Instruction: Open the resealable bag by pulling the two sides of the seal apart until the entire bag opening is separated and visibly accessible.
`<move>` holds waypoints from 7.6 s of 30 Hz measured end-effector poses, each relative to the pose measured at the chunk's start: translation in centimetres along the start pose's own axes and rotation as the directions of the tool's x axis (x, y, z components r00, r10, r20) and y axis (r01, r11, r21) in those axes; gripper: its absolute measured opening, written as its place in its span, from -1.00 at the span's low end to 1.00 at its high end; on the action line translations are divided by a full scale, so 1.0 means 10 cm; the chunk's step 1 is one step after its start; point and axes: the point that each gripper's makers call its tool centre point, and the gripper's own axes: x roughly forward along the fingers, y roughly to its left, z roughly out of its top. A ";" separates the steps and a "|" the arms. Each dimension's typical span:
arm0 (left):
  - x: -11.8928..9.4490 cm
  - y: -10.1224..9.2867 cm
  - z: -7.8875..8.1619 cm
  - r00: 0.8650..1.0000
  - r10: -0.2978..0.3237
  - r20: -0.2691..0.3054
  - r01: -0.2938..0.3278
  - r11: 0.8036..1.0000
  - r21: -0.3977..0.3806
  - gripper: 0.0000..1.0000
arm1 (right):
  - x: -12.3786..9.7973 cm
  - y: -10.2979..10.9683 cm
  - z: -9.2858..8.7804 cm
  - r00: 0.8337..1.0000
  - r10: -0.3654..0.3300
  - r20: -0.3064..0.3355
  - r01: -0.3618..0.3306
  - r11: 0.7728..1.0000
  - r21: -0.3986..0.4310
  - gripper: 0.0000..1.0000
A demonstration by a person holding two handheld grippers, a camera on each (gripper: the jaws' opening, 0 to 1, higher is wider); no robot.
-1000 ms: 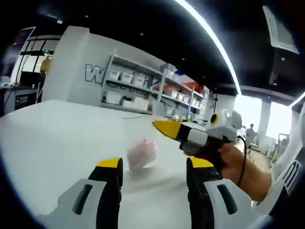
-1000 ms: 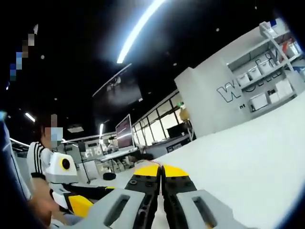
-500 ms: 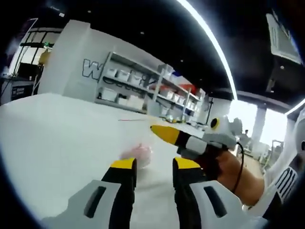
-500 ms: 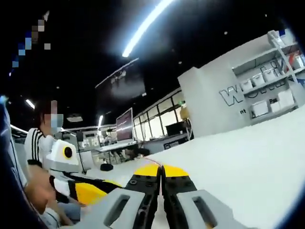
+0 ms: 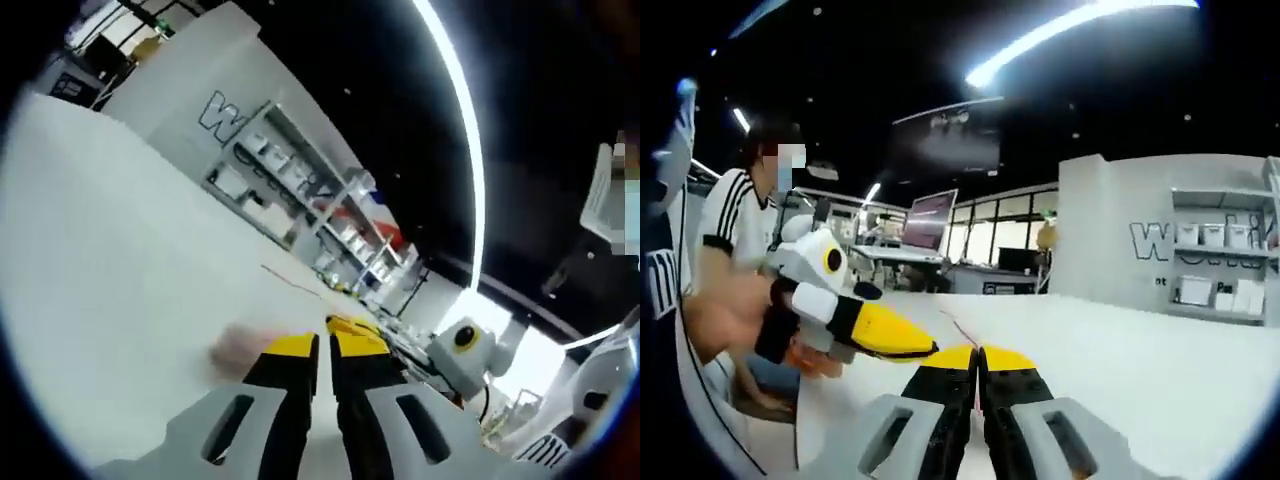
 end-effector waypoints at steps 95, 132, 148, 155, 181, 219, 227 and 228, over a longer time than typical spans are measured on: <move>-0.13 -0.09 -0.33 0.996 0.016 -0.083 -0.017 1.000 -0.007 -0.97 | -0.19 0.36 -0.17 0.859 0.204 -0.469 -0.379 0.870 -0.316 -1.00; -0.15 -0.07 -0.34 0.992 0.047 -0.119 -0.040 0.998 0.057 -0.97 | -0.17 0.39 -0.20 0.830 0.277 -0.485 -0.416 0.885 -0.207 -1.00; -0.20 -0.05 -0.40 0.983 0.070 -0.170 -0.063 0.997 0.048 -0.99 | -0.15 0.41 -0.21 0.846 0.203 -0.493 -0.372 0.886 -0.275 -1.00; -0.23 0.02 -0.50 0.969 0.104 -0.226 -0.087 0.993 0.082 -0.99 | -0.11 0.32 -0.09 0.885 0.129 -0.448 -0.318 0.870 -0.377 -1.00; -0.16 -0.02 -0.16 0.998 -0.061 -0.022 0.049 0.936 -0.348 -0.80 | -0.15 0.36 -0.03 0.894 0.170 -0.414 -0.328 0.878 -0.348 -1.00; -0.23 0.15 -0.30 0.992 -0.015 -0.124 -0.004 0.989 -0.148 -0.97 | -0.18 0.43 -0.24 0.731 0.471 -0.494 -0.499 0.862 0.084 -1.00; -0.22 -0.02 -0.38 0.987 0.037 -0.159 -0.047 0.997 -0.056 -0.99 | -0.16 0.44 -0.25 0.765 0.389 -0.514 -0.451 0.893 0.006 -1.00; -0.21 -0.03 -0.38 0.987 0.042 -0.158 -0.051 0.997 -0.054 -0.99 | -0.16 0.44 -0.24 0.775 0.370 -0.513 -0.442 0.897 -0.021 -1.00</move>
